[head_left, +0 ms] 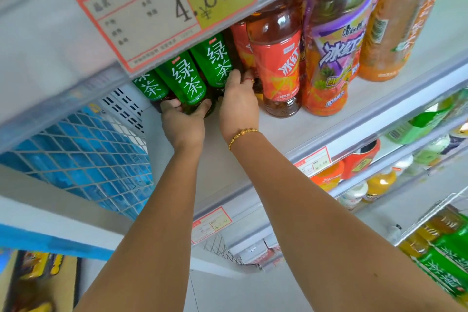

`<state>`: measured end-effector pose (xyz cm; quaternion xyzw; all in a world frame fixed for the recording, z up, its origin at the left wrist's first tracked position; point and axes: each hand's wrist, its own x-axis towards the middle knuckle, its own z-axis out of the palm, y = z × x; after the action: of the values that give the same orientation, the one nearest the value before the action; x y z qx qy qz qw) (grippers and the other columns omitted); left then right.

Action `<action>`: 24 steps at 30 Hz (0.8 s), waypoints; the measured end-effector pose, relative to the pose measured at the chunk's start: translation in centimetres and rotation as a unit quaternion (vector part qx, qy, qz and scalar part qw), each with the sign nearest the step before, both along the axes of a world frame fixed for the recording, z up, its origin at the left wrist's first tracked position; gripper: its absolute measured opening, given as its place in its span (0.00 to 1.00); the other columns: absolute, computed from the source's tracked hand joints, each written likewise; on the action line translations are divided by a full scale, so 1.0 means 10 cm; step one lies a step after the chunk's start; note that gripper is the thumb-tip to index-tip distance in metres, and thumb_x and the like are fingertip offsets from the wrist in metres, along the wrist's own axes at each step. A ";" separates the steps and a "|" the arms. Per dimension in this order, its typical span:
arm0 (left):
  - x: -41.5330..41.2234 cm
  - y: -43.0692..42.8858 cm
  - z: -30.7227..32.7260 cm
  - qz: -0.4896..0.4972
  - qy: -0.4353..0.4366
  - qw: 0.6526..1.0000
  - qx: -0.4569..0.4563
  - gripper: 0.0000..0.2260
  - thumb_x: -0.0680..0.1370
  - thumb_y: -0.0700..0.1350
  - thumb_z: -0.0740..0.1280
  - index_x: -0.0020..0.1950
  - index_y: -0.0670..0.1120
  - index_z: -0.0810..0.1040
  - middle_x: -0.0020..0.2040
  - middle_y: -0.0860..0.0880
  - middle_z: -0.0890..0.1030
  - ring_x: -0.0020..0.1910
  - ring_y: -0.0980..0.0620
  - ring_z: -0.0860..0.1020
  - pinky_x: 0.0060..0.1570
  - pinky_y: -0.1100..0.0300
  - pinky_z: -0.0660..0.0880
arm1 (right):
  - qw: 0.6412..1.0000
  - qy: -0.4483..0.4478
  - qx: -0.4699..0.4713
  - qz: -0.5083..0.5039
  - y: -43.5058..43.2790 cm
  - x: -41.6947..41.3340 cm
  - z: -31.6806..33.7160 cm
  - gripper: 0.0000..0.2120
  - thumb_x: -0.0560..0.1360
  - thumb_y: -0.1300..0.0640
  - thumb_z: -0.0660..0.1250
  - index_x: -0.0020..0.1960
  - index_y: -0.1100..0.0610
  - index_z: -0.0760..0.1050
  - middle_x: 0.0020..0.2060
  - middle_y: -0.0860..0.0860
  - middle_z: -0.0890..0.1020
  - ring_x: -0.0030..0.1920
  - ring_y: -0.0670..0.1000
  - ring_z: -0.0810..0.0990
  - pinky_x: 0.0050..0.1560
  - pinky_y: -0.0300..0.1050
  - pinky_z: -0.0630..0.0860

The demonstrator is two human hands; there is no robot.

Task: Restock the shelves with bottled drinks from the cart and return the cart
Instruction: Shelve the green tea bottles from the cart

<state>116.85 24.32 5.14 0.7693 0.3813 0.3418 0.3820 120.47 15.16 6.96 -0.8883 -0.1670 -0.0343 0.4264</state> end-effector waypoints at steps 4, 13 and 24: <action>-0.16 -0.04 0.10 -0.084 0.059 0.995 0.010 0.16 0.70 0.44 0.74 0.56 0.41 0.79 0.51 0.49 0.80 0.50 0.53 0.79 0.50 0.62 0.74 | 0.999 -0.020 -0.020 0.039 -0.18 -0.18 0.17 0.18 0.74 0.67 0.60 0.63 0.62 0.65 0.65 0.60 0.67 0.57 0.57 0.76 0.54 0.45 0.72; -0.95 -1.91 0.10 -0.268 -0.013 0.963 -0.003 0.20 0.77 0.53 0.64 0.31 0.40 0.69 0.25 0.45 0.71 0.28 0.45 0.70 0.32 0.57 0.68 | 0.999 -0.023 0.002 -0.031 -2.10 -0.90 -0.06 0.10 0.72 0.52 0.67 0.38 0.56 0.72 0.31 0.52 0.77 0.34 0.57 0.77 0.33 0.48 0.73; -0.44 -3.92 -1.96 -0.549 0.344 0.760 -0.057 0.11 0.73 0.43 0.70 0.54 0.43 0.77 0.51 0.47 0.81 0.50 0.51 0.79 0.51 0.60 0.75 | 0.884 0.384 -0.161 -0.215 -4.95 -0.75 -2.24 0.20 0.72 0.57 0.67 0.63 0.61 0.71 0.56 0.60 0.79 0.54 0.60 0.79 0.51 0.49 0.76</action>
<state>112.44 -14.89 -14.41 0.8897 0.0184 -0.2363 0.3902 112.99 -34.33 -15.40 -0.9026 0.2014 0.2456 0.2906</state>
